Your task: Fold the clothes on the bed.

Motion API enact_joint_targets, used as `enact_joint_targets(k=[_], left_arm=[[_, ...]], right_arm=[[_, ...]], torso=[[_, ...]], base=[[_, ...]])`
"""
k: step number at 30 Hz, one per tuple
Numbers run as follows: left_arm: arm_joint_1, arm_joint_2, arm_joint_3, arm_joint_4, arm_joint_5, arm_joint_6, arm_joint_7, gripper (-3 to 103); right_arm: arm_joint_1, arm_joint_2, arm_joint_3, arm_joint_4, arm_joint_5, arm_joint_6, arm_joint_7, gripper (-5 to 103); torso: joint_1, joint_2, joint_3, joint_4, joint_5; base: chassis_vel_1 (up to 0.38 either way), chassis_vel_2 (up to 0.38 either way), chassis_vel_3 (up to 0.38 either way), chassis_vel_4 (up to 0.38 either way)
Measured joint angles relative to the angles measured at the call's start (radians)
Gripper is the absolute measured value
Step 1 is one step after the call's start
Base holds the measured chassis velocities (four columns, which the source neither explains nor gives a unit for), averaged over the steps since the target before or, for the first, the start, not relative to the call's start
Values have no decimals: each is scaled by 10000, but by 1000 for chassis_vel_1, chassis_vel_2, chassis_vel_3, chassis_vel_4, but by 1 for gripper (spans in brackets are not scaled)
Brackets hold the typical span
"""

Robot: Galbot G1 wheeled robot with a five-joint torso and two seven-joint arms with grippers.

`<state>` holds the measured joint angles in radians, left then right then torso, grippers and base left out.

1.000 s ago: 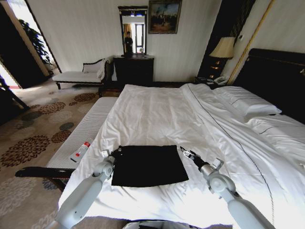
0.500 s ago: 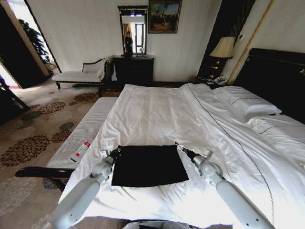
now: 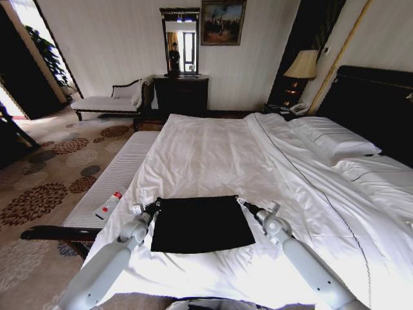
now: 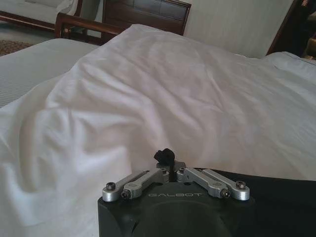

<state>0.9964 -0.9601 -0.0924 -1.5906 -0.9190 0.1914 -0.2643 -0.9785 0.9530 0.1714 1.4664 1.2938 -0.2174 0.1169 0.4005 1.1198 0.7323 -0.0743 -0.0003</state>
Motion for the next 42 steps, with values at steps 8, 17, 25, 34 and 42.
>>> enact_joint_targets(k=[8, 17, 25, 34, 42], left_arm=[[-75, -55, 48, 72, -3, 1, -10, 2], [-224, -159, 175, 163, -3, 1, -45, 2], [-304, -312, 213, 270, 29, 2, -55, 2], [-366, -456, 209, 351, 121, 3, -43, 2], [-490, -543, 209, 417, 126, 7, -35, 2]], right_arm=[[223, 144, -207, -82, 45, 8, -43, 100], [488, 268, -442, -348, -6, 15, -43, 90], [452, 302, -468, -397, -173, 55, -174, 57], [285, 399, -354, -355, -383, 134, -195, 29], [223, 395, -318, -244, -432, 186, -221, 1]], torso=[[0, 0, 0, 1, 1], [0, 0, 0, 1, 1], [-1, 0, 0, -1, 1], [-1, 0, 0, 0, 2], [-1, 0, 0, 0, 1]], base=[[0, 0, 0, 0], [0, 0, 0, 0], [0, 0, 0, 0], [0, 0, 0, 0], [0, 0, 0, 0]])
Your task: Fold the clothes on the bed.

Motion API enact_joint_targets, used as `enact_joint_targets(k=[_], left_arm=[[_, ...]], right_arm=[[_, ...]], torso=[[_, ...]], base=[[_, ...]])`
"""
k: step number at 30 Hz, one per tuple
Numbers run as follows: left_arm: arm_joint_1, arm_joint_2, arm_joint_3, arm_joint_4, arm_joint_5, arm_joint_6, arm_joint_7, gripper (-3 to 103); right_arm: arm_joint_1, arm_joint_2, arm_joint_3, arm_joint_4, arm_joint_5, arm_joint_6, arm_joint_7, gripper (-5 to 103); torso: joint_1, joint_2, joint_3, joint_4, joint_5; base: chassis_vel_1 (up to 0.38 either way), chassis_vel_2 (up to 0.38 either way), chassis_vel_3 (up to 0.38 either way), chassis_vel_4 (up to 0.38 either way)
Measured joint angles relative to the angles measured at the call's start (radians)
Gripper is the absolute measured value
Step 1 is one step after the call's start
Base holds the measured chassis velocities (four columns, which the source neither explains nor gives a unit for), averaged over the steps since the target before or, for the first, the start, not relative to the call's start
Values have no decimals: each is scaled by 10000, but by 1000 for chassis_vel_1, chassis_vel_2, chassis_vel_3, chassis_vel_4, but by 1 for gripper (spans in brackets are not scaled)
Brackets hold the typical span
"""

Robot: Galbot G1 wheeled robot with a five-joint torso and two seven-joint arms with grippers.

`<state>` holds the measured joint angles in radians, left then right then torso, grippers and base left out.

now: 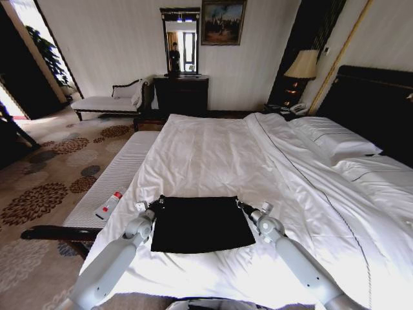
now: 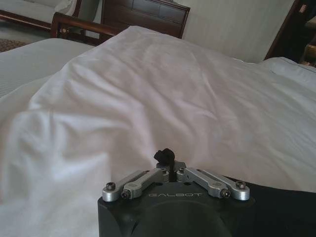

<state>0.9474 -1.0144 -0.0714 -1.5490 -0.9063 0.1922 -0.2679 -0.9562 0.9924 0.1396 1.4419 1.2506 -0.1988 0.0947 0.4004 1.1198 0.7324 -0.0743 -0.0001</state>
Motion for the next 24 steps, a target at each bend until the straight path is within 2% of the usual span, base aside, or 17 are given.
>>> enact_joint_targets(k=[12, 17, 24], left_arm=[[19, -110, -88, -120, 13, 1, -61, 2], [140, -22, -380, -494, -13, 1, -84, 2], [47, 128, -634, -1032, -275, 7, -298, 2]], right_arm=[[-229, -16, 224, 406, -42, 82, 6, 1], [-511, -209, 625, 1210, -501, 183, 71, 1], [-711, -389, 1063, 2155, -660, 219, 299, 1]], torso=[[0, 0, 0, 0, 0], [0, 0, 0, -1, 0], [0, 0, 0, 0, 0]], base=[[0, 0, 0, 0], [0, 0, 0, 0], [0, 0, 0, 0]])
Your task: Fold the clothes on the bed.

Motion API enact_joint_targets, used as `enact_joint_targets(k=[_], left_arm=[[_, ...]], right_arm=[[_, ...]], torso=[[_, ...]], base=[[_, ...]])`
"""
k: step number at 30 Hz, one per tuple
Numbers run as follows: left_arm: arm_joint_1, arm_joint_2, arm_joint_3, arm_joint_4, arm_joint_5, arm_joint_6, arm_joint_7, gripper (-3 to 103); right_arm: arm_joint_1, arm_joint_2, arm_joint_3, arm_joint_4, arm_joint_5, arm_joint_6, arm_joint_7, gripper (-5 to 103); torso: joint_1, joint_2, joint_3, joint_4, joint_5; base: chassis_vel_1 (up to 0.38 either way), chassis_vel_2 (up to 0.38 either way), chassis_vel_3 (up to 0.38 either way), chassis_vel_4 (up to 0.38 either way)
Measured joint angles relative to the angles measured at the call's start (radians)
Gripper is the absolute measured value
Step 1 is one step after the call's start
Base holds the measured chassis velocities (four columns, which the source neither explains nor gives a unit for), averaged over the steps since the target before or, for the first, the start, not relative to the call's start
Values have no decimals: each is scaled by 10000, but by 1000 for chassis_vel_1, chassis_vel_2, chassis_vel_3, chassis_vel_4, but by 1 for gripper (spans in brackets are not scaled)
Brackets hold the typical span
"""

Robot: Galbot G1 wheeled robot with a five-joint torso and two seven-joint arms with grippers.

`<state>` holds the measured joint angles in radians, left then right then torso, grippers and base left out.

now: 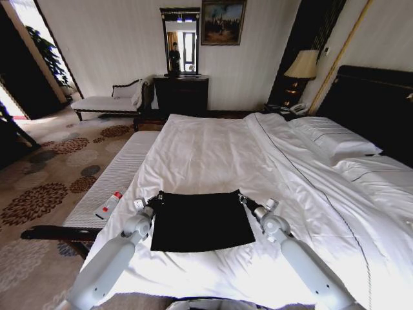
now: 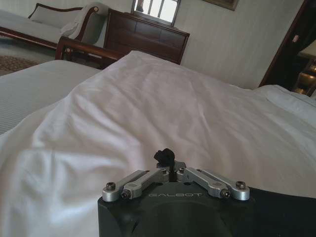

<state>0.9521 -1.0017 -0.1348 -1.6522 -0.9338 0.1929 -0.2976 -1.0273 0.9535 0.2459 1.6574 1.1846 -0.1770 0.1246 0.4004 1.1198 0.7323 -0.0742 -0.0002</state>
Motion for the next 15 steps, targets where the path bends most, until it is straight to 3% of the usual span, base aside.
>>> enact_joint_targets(k=[15], left_arm=[[59, 1513, -839, -2581, -704, -38, -509, 2]], right_arm=[[-1203, -720, 1971, 3114, 115, -175, 451, 1]], torso=[[0, 1, 0, -1, 2]], base=[[0, 0, 0, 0]])
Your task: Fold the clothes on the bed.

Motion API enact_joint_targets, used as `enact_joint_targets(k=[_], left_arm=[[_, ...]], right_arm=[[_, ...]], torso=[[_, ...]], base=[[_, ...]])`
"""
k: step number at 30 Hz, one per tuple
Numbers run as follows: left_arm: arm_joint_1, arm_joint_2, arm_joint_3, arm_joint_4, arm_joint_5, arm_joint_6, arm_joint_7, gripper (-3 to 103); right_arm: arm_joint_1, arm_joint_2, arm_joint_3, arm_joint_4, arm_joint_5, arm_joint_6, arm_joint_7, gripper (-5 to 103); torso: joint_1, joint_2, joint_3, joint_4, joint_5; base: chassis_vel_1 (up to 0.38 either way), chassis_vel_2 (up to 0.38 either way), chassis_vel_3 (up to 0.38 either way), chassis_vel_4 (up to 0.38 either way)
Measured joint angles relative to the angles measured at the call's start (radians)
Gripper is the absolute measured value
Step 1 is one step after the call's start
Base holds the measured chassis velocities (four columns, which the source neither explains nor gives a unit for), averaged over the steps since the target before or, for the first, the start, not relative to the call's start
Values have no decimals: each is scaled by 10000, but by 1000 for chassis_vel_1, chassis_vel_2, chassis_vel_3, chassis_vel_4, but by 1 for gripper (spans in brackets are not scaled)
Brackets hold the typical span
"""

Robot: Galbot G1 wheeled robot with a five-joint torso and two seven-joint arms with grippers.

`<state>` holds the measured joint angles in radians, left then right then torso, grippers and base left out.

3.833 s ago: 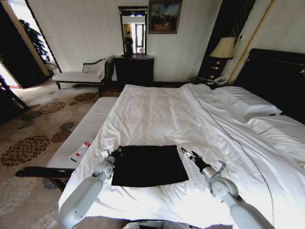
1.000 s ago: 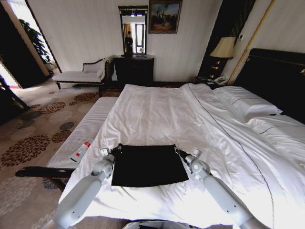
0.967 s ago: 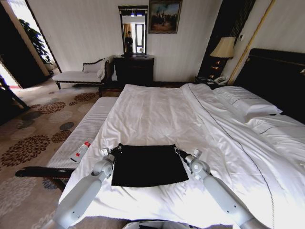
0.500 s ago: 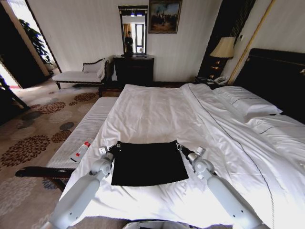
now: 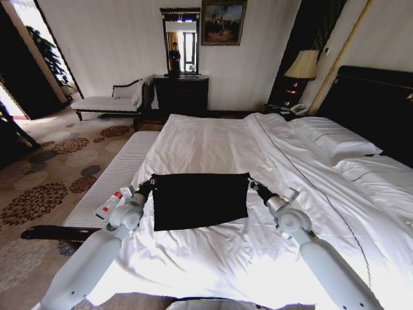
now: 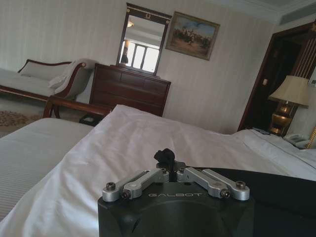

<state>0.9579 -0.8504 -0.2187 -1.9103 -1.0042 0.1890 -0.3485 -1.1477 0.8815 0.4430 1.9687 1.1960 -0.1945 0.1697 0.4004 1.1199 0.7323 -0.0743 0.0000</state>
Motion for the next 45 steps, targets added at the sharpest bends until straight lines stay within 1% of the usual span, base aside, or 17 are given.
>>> enact_joint_targets(k=[3, 8, 11, 20, 24, 25, 29, 30, 32, 35, 36, 39, 41, 42, 43, 45], left_arm=[[-67, 283, -76, -479, -118, -8, -125, 2], [-73, 496, -215, -990, -280, -22, -298, 2], [-52, 653, -263, -1219, -360, -25, -355, 2], [-52, 1068, -427, -1781, -774, -48, -463, 2], [-191, 1205, -437, -2050, -1063, -48, -525, 2], [-191, 1205, -437, -2050, -1063, -48, -525, 2], [-81, 1372, -691, -2464, -1287, -61, -547, 2], [-81, 1372, -691, -2464, -1287, -61, -547, 2], [288, 1572, -1016, -2843, -1388, -75, -547, 2], [1327, 1893, -1761, -3604, -1405, -102, -499, 2], [1327, 1893, -1761, -3604, -1405, -102, -499, 2], [2039, 2006, -2225, -4161, -1485, -104, -477, 2], [2240, 2146, -2292, -4472, -1658, -90, -517, 2], [2240, 2146, -2292, -4472, -1658, -90, -517, 2], [2335, 2215, -2301, -4593, -1732, -68, -537, 2], [2574, 2256, -2216, -4641, -1763, -17, -605, 2]], right_arm=[[-180, -178, 461, 778, 354, -112, 173, 1], [-462, -433, 968, 1439, 389, -169, 221, 1], [-605, -498, 1217, 1755, 500, -202, 284, 1], [-1016, -586, 1715, 2431, 761, -288, 436, 1], [-1623, -626, 2529, 3036, 1072, -431, 553, 1], [-1623, -626, 2529, 3036, 1072, -431, 553, 1], [-2394, -558, 3328, 3694, 1361, -553, 857, 1], [-2394, -558, 3328, 3694, 1361, -553, 857, 1], [-2904, -462, 3643, 4064, 1398, -585, 921, 1], [-3677, -299, 4036, 4721, 1406, -676, 986, 1], [-3677, -299, 4036, 4721, 1406, -676, 986, 1], [-4274, -162, 4425, 5286, 1638, -861, 1223, 1], [-4856, -23, 4849, 5381, 1940, -1068, 1433, 1], [-4856, -23, 4849, 5381, 1940, -1068, 1433, 1], [-5064, 30, 4988, 5389, 2083, -1170, 1501, 1], [-5363, 136, 5044, 5390, 2245, -1399, 1558, 1]], torso=[[0, 0, -1, 0, -3], [0, 1, 0, 1, -3], [0, 1, 0, -2, -1], [0, 0, 0, 3, -2], [0, 0, 0, -2, -3], [0, 0, 0, -2, -3], [0, 0, -1, -1, -3], [0, 0, -1, -1, -3], [0, 0, 0, -1, 0], [0, 1, -1, 1, -2], [0, 1, -1, 1, -2], [-2, 1, -2, 6, -4], [-2, 1, -2, 0, -3], [-2, 1, -2, 0, -3], [-1, 1, -2, -4, -2], [-1, 1, -1, -4, 0]], base=[[0, 0, 0, 0], [0, 0, 0, 0], [0, 0, 0, 0], [0, 0, 0, 0], [0, 0, 0, 0], [0, 0, 0, 0], [0, 0, 0, 0], [0, 0, 0, 0], [0, 0, 0, 0], [0, 0, 0, 0], [0, 0, 0, 0], [0, 0, 0, 0], [0, 0, 0, 0], [0, 0, 0, 0], [0, 0, 0, 0], [0, 0, 0, 0]])
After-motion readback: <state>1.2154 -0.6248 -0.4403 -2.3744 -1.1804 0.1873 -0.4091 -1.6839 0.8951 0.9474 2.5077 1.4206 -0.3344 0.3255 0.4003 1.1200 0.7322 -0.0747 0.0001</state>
